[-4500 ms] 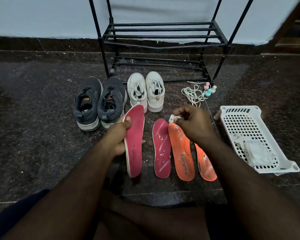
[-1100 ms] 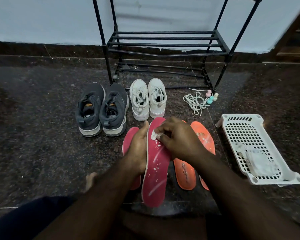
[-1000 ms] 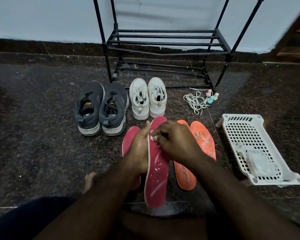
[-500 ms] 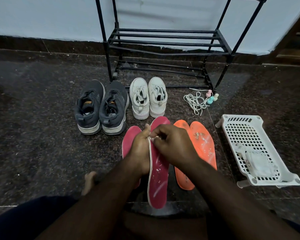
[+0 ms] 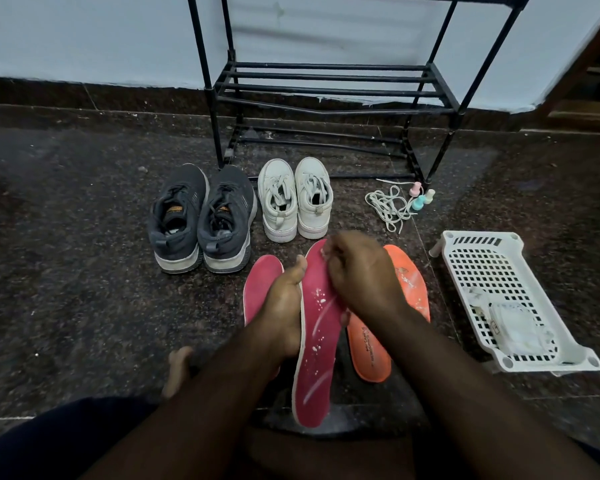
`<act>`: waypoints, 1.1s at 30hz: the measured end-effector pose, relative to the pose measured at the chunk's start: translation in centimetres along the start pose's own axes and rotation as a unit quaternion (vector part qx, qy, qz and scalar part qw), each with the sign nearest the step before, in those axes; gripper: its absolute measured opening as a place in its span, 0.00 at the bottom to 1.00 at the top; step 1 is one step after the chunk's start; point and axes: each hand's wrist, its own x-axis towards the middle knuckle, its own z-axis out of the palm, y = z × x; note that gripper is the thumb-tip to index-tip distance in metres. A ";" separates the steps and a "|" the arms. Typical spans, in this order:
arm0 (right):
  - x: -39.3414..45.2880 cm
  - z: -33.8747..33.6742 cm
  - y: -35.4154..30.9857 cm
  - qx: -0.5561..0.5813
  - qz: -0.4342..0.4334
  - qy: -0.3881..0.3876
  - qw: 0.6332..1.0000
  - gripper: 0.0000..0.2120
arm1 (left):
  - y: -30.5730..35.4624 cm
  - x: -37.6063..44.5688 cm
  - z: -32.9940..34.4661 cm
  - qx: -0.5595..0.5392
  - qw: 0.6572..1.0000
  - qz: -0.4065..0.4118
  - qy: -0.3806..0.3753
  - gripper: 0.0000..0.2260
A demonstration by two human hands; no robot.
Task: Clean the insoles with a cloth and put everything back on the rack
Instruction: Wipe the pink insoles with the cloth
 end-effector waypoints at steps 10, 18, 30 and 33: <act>0.4 -0.5 0.5 0.009 0.023 0.033 0.999 0.07 | 0.2 -0.3 0.4 0.047 0.999 0.004 0.002 0.27; 0.2 -0.8 0.5 0.011 0.010 0.001 1.000 0.09 | 0.1 0.0 0.2 0.055 0.998 -0.003 -0.013 0.31; 0.1 -1.8 0.4 0.011 -0.013 -0.061 0.998 0.14 | 0.7 -0.1 -0.2 0.032 0.999 -0.001 -0.039 0.29; -0.1 -1.4 0.4 -0.001 -0.038 -0.058 0.998 0.10 | 0.5 -0.2 0.0 0.042 0.999 0.005 -0.031 0.27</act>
